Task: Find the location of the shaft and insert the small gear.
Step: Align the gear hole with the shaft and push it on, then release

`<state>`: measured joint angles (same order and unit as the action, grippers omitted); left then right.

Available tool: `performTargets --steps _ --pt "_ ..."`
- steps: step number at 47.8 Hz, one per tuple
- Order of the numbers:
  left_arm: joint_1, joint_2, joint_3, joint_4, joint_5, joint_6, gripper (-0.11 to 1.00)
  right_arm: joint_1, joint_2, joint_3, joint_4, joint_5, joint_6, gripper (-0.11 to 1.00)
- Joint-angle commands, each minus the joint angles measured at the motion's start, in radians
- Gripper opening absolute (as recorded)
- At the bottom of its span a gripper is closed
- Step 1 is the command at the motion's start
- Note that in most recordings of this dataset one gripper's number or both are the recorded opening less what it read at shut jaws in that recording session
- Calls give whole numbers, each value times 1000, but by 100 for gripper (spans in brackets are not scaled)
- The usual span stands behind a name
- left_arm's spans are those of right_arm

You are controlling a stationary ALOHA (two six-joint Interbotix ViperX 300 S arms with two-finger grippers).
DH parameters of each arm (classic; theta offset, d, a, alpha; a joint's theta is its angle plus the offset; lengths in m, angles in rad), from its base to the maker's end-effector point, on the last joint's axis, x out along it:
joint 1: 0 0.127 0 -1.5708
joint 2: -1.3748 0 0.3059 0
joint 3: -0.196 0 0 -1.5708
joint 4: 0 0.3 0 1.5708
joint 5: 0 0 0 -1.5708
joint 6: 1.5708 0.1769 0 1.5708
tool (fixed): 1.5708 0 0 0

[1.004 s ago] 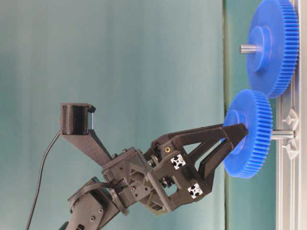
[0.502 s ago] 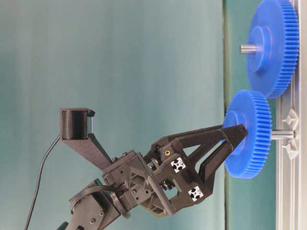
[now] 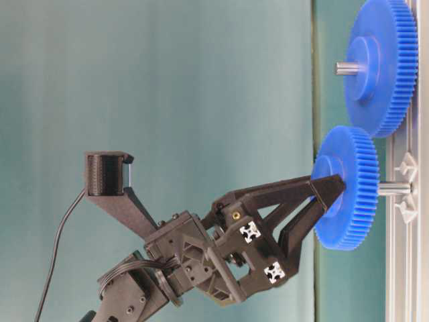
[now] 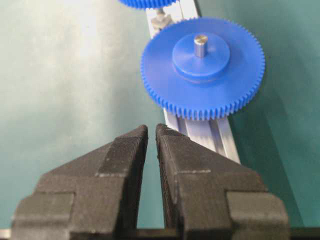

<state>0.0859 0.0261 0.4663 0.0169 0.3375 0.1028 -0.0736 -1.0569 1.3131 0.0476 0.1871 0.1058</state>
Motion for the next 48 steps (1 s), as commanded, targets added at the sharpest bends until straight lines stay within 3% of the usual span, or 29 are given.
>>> performTargets --steps 1,48 --pt "-6 -23 -20 3 -3 -3 83 -3 3 -12 -2 -6 8 19" --pt "3 -20 -21 3 18 -11 83 -5 -9 -14 -2 -5 8 19"
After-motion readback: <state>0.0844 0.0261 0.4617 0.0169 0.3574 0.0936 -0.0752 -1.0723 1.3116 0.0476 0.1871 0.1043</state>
